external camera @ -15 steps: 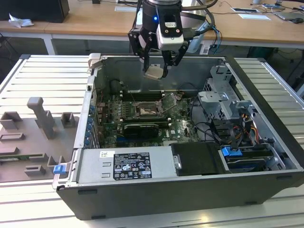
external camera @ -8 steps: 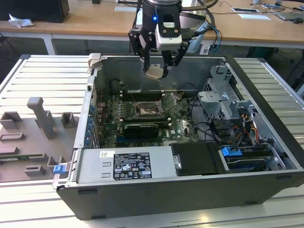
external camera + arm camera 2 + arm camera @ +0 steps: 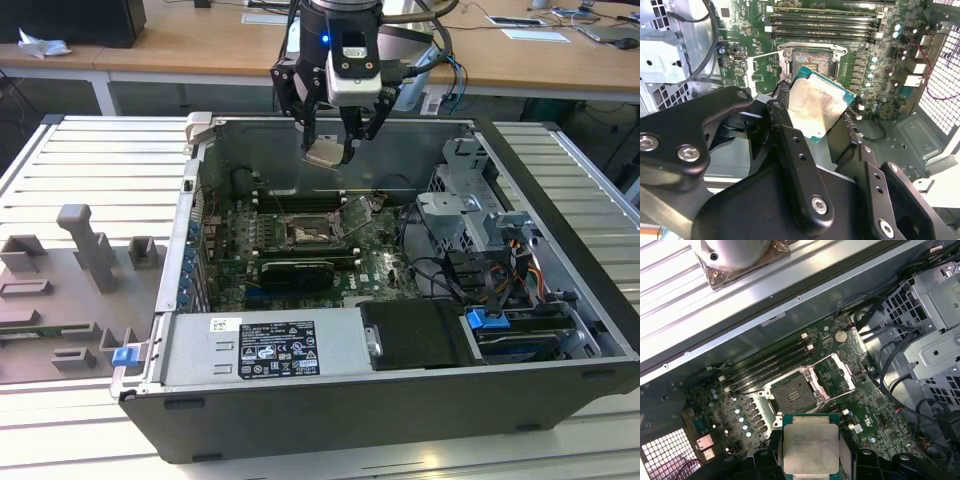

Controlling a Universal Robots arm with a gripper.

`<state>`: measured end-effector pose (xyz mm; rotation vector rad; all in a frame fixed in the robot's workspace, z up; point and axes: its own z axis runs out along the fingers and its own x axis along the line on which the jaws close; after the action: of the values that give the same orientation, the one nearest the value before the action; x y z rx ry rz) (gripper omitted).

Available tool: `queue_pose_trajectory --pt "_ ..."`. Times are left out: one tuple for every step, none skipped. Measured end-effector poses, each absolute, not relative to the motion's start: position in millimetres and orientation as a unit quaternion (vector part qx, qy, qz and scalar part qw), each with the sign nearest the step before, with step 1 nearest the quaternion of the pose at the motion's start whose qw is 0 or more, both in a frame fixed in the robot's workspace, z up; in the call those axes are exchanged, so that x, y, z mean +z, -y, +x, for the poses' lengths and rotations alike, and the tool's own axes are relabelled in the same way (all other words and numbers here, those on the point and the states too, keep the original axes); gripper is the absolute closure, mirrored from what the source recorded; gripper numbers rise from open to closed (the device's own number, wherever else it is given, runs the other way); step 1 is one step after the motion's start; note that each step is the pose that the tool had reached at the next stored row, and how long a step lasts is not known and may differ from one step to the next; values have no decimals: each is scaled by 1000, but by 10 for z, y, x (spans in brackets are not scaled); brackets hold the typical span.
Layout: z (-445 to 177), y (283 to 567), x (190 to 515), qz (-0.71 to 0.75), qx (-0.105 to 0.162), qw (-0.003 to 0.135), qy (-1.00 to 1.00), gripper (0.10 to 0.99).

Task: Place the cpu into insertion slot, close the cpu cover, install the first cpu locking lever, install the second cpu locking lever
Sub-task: 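Place the cpu into insertion slot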

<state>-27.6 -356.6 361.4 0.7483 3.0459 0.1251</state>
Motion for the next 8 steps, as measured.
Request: queue_pose_trajectory --pt "-276 3566 3613 240 40 1 -970 545" --pt "-276 3566 3613 241 40 1 -970 545" --pt "-276 3566 3613 243 40 1 -969 545" --pt "-276 3566 3613 244 40 2 -969 545" --pt "-276 3566 3612 246 40 2 -968 545" --pt "-276 3566 3612 249 40 2 -968 545" --pt "-276 3566 3611 254 40 2 -966 545" --pt "-276 3566 3611 258 40 2 -965 545"
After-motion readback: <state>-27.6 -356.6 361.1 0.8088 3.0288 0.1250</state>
